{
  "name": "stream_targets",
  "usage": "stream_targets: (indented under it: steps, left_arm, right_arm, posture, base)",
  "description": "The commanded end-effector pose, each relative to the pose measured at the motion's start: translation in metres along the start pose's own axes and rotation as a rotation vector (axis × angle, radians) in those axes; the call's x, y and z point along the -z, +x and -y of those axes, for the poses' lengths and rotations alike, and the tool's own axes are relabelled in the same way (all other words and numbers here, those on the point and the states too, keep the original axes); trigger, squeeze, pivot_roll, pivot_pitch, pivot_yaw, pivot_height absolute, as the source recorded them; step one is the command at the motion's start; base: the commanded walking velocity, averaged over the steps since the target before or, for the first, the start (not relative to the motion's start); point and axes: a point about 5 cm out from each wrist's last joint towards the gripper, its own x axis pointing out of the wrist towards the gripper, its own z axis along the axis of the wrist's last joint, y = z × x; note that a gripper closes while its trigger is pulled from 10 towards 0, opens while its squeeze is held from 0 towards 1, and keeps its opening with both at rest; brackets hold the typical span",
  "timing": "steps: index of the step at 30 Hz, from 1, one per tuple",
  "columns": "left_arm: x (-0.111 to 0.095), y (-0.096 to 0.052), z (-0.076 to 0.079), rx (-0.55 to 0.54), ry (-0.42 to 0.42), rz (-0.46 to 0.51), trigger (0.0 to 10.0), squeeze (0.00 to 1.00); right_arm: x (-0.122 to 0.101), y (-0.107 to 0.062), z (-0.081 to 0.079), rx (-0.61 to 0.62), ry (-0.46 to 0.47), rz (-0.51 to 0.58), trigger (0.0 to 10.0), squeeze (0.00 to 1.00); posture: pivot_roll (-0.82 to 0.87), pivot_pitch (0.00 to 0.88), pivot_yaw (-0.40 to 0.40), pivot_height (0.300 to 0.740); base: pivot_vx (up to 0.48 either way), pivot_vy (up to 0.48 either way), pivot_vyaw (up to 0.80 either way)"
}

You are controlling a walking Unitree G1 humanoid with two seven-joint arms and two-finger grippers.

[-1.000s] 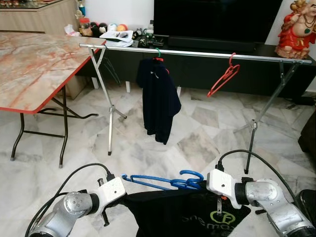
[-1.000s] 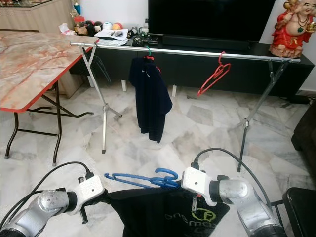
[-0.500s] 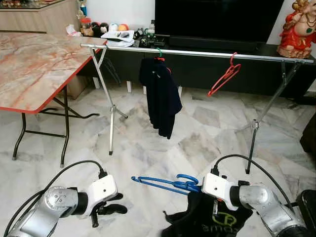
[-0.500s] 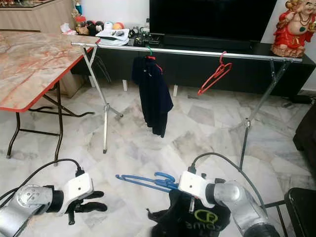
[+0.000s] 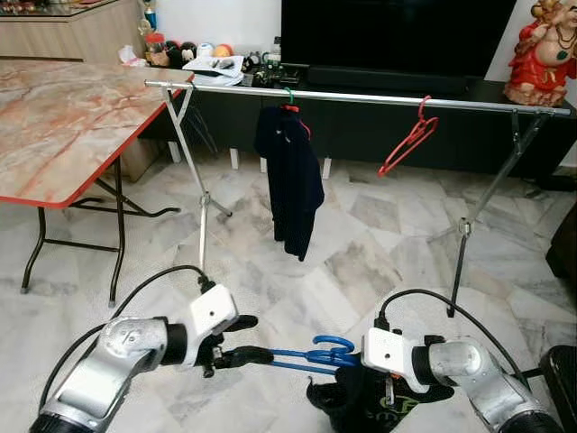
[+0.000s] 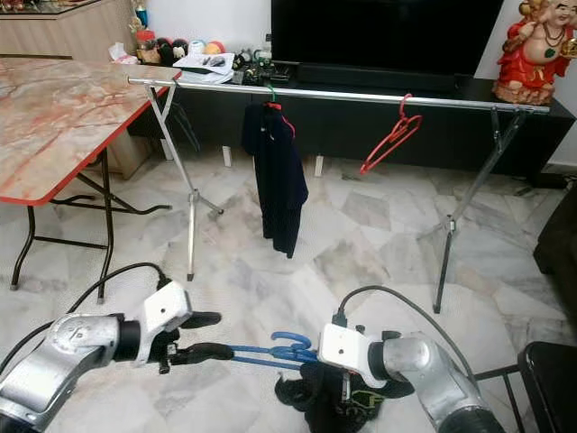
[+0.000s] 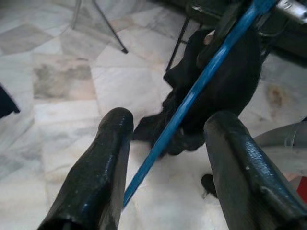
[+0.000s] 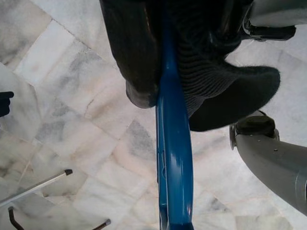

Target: Hang hanger

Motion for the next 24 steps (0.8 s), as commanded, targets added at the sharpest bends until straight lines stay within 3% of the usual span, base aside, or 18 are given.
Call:
stream_targets:
  steps: [1,3,8,24]
  left_arm:
    - [-0.005,0.005,0.005,0.057,0.009,-0.001,10.0,0.0]
    - [-0.007,0.01,0.006,0.068,0.014,-0.007,10.0,0.0]
    - [-0.008,0.021,0.004,0.059,0.007,-0.008,10.0,0.0]
    - [-0.007,0.027,0.002,0.057,0.017,-0.029,10.0,0.0]
  right_arm:
    - [-0.013,0.004,0.007,0.016,-0.041,0.039,10.0,0.0]
    - [-0.026,0.006,0.012,0.025,-0.039,0.101,10.0,0.0]
    - [-0.041,0.008,0.017,0.013,-0.07,0.141,10.0,0.0]
    - [-0.054,0.003,0.019,-0.023,-0.104,0.187,10.0,0.0]
  posture:
    - [0.14,0.036,0.008,0.74]
    - [0.14,0.036,0.008,0.74]
    - [0.13,0.041,0.01,0.74]
    - [0.13,0.048,0.002,0.74]
  base:
    - [0.0,0.0,0.0]
    - [0.0,0.0,0.0]
    - [0.0,0.0,0.0]
    - [0.0,0.0,0.0]
